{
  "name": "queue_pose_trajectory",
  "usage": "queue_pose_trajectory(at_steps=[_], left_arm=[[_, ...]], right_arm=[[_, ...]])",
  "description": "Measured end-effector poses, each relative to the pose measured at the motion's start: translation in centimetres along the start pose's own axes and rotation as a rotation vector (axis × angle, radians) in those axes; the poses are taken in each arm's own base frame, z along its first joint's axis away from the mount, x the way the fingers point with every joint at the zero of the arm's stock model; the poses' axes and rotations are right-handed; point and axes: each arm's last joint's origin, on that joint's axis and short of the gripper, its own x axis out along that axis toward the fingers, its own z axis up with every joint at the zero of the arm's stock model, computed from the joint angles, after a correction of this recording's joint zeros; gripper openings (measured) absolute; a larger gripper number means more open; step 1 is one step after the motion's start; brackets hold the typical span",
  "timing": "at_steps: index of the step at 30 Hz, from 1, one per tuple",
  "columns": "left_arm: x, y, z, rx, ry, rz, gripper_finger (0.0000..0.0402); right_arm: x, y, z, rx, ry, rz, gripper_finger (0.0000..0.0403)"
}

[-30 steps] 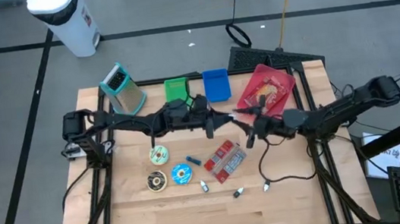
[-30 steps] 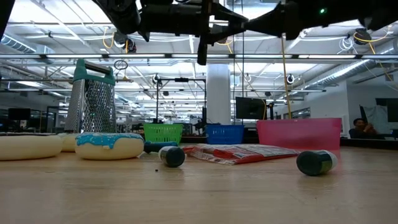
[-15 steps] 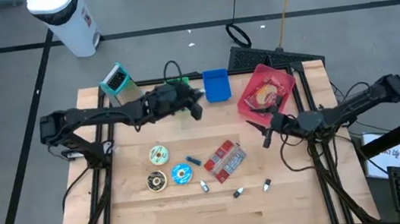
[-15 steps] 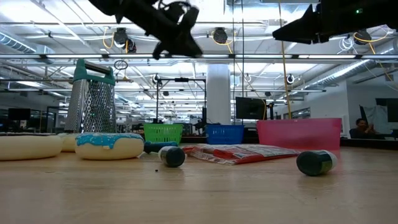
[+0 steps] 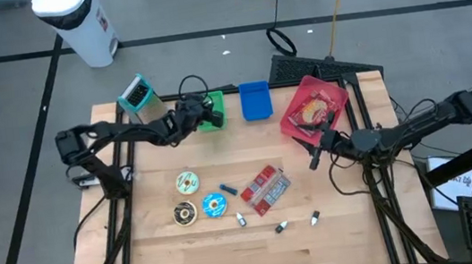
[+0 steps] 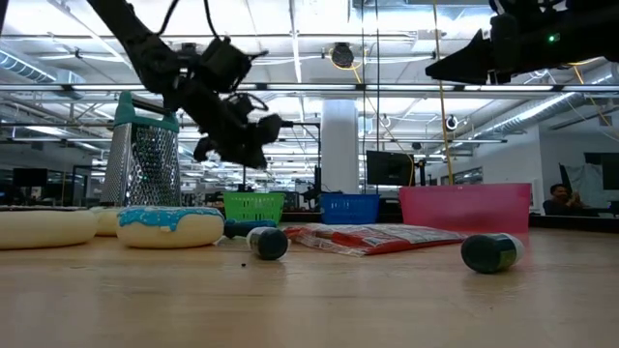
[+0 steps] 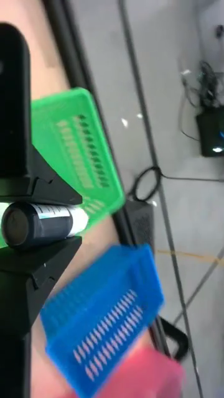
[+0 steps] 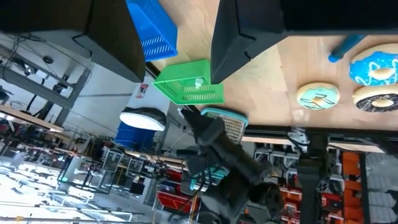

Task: Pick & Place Food Item
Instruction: Put the top black food coloring bottle into the green bin, then put the bottom blue food coloring bottle into the green bin

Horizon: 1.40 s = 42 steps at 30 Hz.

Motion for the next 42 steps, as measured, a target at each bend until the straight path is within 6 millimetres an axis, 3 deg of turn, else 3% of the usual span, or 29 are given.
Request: queue_pose_trajectory(at_steps=[8, 29, 38, 42], left_arm=[[1.8, 0.3, -1.4, -0.05, 0.044, -0.029, 0.0074], [1.9, 0.4, -1.5, -0.039, 0.034, -0.008, 0.0082], [2.3, 1.3, -1.3, -0.046, 0.052, 0.02, 0.0191], [1.9, 1.4, -0.5, 0.0, 0.057, -0.051, 0.0234]], right_arm=[[0.0, 0.0, -0.1, 0.0, 0.003, 0.002, 0.0168], [0.0, 0.0, -0.1, 0.011, 0.003, 0.002, 0.0166], [0.0, 0.0, -0.1, 0.045, 0.006, 0.004, 0.0165], [-0.2, 0.4, -0.1, 0.011, -0.008, 0.077, 0.0166]])
